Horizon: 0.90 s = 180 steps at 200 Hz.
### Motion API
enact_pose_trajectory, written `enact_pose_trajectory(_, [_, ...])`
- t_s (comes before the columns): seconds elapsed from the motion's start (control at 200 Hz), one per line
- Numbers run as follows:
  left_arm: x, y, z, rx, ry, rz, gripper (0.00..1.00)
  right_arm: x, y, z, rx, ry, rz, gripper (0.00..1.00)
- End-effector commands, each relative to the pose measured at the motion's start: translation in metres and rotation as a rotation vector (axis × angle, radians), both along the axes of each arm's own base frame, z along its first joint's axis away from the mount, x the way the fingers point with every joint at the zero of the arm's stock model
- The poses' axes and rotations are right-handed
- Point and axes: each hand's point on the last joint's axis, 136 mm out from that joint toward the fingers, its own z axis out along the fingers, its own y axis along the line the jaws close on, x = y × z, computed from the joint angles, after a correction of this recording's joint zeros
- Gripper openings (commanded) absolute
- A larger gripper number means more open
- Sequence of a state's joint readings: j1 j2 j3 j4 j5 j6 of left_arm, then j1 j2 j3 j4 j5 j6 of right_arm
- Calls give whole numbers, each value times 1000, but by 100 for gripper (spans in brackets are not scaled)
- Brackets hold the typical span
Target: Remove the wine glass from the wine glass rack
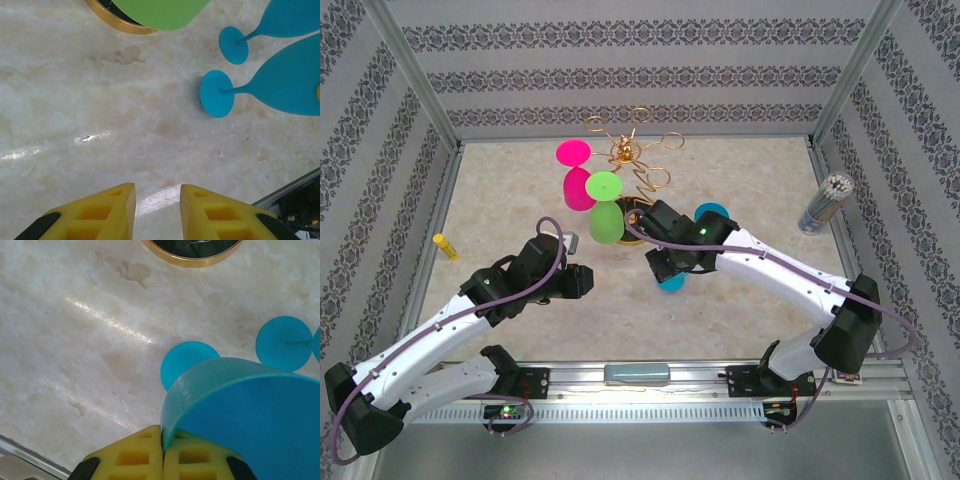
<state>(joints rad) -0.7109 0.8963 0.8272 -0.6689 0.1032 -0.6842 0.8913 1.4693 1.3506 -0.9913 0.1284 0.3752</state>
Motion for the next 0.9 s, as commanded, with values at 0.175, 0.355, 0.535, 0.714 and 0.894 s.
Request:
enact_pose_trajectory(0.175, [2,6,0,14,-8,12,30,5,-3,-18,-22,29,3,0])
enact_pose_trajectory(0.355, [2,5,-2,15,-4,9,30,8,-5,-23,-28,35,-2,1])
enact_pose_trajectory(0.535, [4,4,-3,18,-1,11,30,10,-7,-26,-39,36,-9,8])
enact_pose_trajectory(0.714, [5,3,-4,17,-1,12,30,12,-9,-18,-30,14,-14,24])
enact_pose_trajectory(0.894, [5,2,-4,13,-2,12,30,13,-10,-11,-32,1,-13,31])
